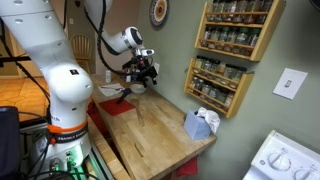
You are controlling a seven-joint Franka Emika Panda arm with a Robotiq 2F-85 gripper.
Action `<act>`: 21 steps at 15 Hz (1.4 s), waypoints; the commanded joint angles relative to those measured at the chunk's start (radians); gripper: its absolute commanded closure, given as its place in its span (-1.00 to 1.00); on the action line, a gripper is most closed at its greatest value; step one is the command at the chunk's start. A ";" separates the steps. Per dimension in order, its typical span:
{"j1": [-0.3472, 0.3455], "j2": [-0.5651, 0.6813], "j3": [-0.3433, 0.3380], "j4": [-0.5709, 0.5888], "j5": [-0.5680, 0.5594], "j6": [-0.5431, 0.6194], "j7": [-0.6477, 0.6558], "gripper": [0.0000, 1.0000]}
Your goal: Move the silver bowl to the left
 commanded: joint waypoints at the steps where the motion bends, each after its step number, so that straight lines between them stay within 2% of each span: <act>1: -0.021 0.093 0.011 -0.019 -0.245 0.069 0.157 -1.00; 8: 0.009 0.286 -0.107 0.022 -0.695 0.178 0.373 -1.00; 14: 0.010 0.417 -0.204 0.074 -1.074 0.188 0.421 -1.00; 18: 0.003 0.482 -0.231 0.077 -1.213 0.208 0.427 -1.00; 19: 0.009 0.442 -0.225 0.067 -1.143 0.187 0.401 -1.00; 21: 0.006 0.467 -0.228 0.070 -1.175 0.187 0.405 -1.00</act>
